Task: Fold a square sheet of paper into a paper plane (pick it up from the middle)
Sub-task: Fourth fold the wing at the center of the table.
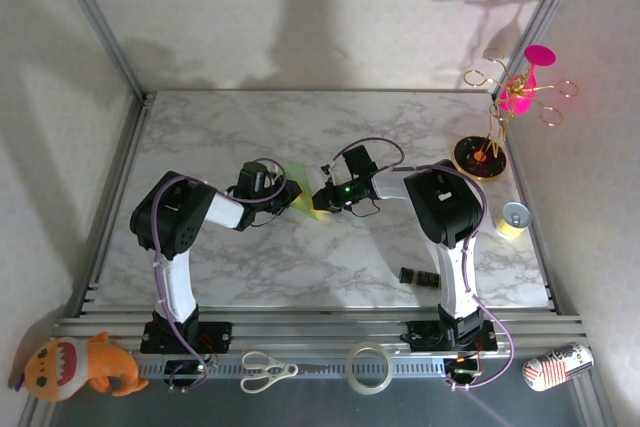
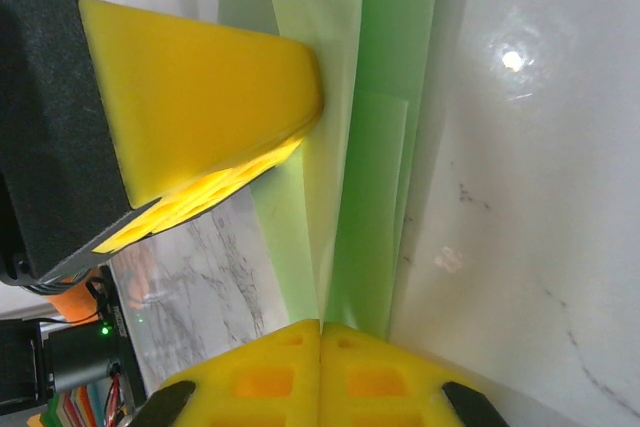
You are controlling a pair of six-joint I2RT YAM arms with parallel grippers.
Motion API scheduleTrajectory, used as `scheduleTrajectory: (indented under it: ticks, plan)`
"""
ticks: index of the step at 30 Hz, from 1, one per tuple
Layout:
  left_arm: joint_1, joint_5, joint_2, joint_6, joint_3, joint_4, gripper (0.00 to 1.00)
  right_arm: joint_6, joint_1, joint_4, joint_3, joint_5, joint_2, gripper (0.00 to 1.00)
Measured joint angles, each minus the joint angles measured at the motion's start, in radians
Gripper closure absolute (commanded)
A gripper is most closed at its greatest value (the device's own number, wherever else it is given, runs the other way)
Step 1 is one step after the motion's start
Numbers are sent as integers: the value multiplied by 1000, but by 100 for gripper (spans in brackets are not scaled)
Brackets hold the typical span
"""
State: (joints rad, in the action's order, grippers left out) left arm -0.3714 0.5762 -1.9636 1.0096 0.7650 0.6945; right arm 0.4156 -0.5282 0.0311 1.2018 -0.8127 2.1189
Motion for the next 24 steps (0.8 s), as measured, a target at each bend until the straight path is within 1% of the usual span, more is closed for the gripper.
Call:
scheduleTrajectory:
  ticks: [6,11,16,21,24]
  plan:
    - [0,0,0,0,11,-25,91,2,0,5,3,-3,0,88]
    - [0,-1,0,-3,23,-50,91,19,0,-9,-4,-11,-10,82]
    - [0,-6,0,-5,35,-74,91,27,5,-4,-28,41,-52,74]
    - [0,-8,0,-8,43,-89,91,38,28,33,-68,133,-119,74]
    - [0,-8,0,-8,45,-93,91,35,32,37,-76,158,-153,77]
